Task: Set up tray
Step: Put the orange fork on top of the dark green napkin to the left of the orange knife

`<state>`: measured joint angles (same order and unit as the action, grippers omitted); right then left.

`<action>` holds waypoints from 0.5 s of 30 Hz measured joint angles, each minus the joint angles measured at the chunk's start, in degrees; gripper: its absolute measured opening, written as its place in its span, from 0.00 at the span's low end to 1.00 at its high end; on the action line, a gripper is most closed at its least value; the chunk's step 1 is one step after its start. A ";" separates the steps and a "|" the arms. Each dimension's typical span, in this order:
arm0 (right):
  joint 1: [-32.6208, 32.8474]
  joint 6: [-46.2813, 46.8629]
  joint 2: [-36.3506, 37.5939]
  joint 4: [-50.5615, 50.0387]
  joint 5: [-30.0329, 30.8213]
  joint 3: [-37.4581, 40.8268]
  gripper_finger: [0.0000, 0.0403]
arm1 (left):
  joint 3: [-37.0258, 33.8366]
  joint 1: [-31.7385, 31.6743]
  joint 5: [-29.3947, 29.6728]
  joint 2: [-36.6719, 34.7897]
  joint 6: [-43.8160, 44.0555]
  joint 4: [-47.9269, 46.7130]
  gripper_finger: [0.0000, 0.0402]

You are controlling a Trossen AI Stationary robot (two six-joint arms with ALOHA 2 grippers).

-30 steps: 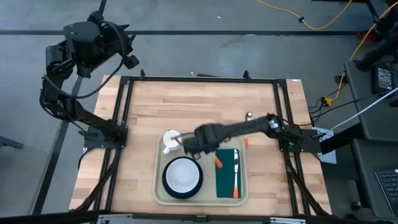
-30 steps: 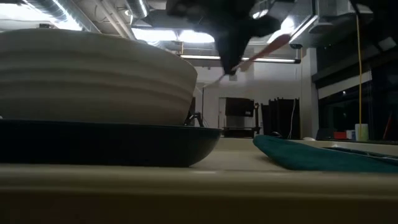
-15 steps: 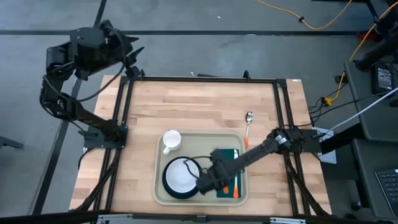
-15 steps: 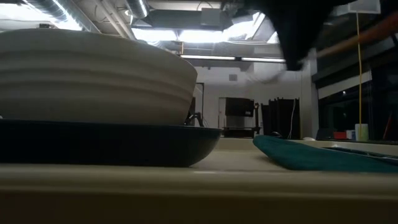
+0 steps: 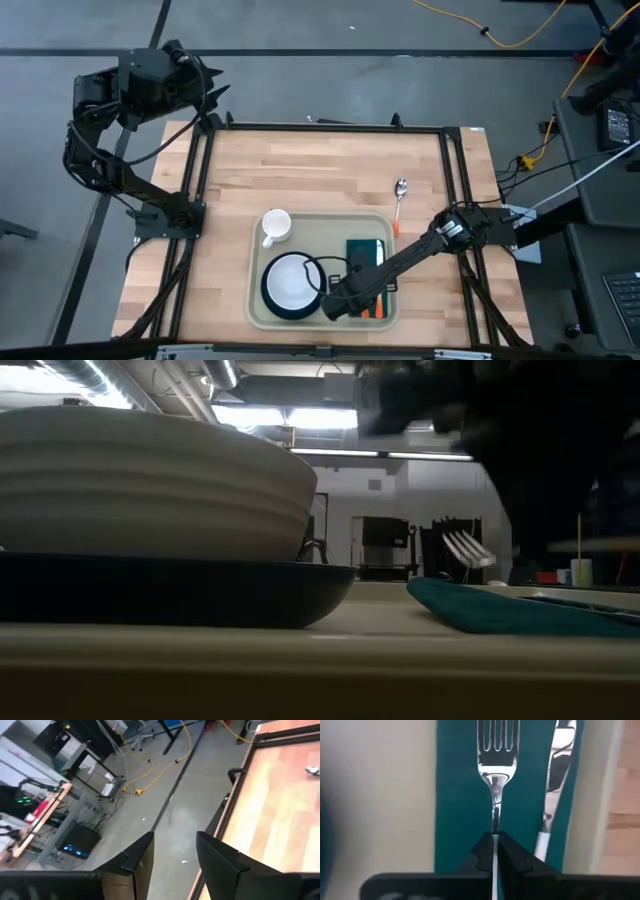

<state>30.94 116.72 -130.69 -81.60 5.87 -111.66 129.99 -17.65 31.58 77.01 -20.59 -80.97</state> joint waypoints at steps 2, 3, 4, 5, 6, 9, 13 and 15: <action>-0.21 0.42 -0.05 2.18 -0.40 2.13 0.02 | 0.00 0.00 -0.86 0.00 0.01 -0.02 0.36; -0.31 0.82 -0.05 3.49 -0.73 3.23 0.02 | 0.00 0.00 -1.32 0.00 -0.01 -0.15 0.36; -0.37 1.42 -0.05 4.76 -1.19 4.28 0.02 | 0.00 0.00 -1.63 0.00 -0.01 -0.34 0.36; -0.39 1.58 -0.05 5.76 -1.63 5.17 0.02 | 0.00 0.00 -1.86 0.02 0.00 -0.46 0.36; -0.39 1.75 -0.09 6.52 -2.09 5.87 0.02 | 0.00 0.00 -2.24 0.00 0.00 -0.57 0.36; -0.39 3.00 -0.07 9.84 -2.94 7.63 0.03 | 0.00 0.00 -3.04 0.00 0.26 -0.74 0.36; -0.39 3.46 -0.05 10.62 -2.97 8.01 0.02 | 0.00 0.00 -3.05 0.00 0.35 -1.39 0.36; -0.39 3.46 -0.05 10.60 -2.97 8.01 0.02 | -0.12 0.00 -3.05 0.00 0.36 -1.73 0.36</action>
<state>30.55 120.18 -130.74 -71.00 2.90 -103.66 129.87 -17.65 28.53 77.01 -20.23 -82.70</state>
